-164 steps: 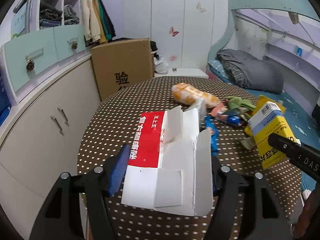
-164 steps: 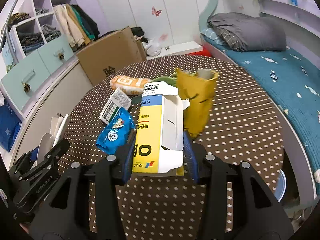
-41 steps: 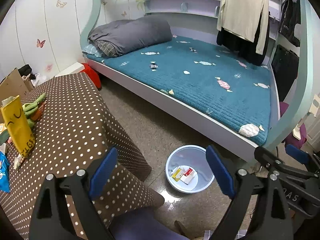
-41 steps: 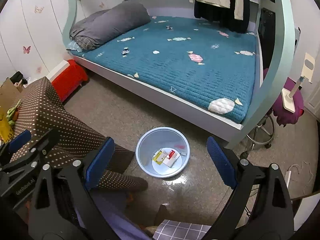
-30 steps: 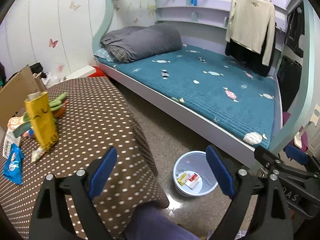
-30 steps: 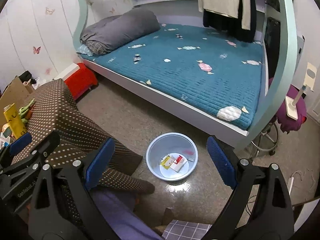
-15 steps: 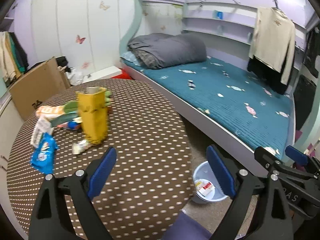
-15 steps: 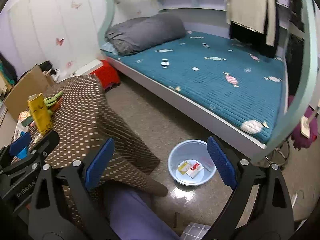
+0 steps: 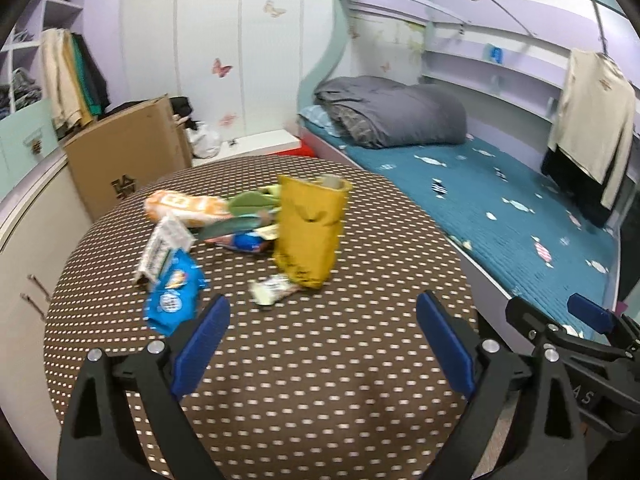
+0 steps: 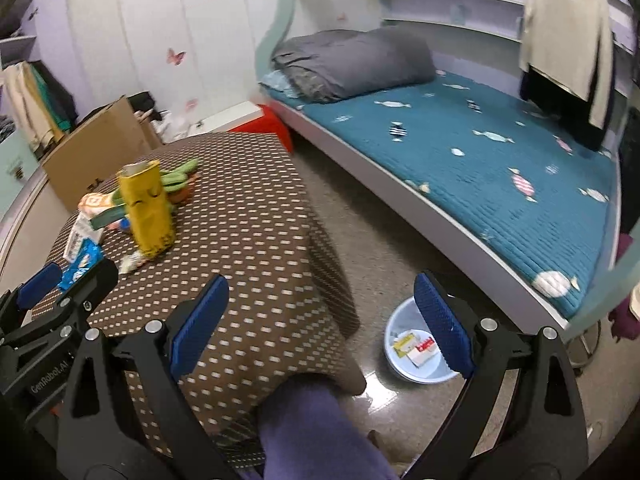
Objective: Collect trash
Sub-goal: 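Move both open tools back from the bin to the table, then grasp the blue snack packet with the left tool while the right grasps the yellow bag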
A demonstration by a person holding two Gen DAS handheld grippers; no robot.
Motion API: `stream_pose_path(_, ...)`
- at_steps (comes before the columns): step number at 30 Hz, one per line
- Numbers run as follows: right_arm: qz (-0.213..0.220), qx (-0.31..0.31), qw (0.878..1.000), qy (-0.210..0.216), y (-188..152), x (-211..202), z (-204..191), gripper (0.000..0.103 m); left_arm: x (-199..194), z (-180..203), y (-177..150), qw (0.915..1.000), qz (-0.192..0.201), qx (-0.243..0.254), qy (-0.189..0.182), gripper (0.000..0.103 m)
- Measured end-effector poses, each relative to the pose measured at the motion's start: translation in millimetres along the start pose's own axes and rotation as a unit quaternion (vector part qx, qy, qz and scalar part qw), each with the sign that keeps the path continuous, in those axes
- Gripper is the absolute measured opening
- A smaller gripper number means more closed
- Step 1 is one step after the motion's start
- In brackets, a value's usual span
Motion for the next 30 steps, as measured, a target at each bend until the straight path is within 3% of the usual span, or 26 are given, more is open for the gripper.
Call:
stream_pose_path(13,-0.019,-0.063,0.997,0.048,10,30,-80,0.093,15,-88,-3,0.9964,-0.018,-0.062,0.055,0.092)
stream_pose_path(20,-0.03,-0.092,0.993,0.066,16,51,-108,0.093,36,-121,-7,0.9941,-0.039,-0.082,0.061,0.092)
stream_pose_path(30,-0.047,-0.117,0.987,0.096,18,89,-144,0.093,77,-137,-24,0.9908,-0.084,-0.09,0.056,0.092)
Point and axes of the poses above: each gripper's, at about its wrist camera, not at the fingertips, and x roughly the way its jaws point, z to its right, y to its top, the point moved 9 cm from there along x, roughly the way its jaws point, and after that the axes turned 3 degrees about x, right-handed, at the moved point
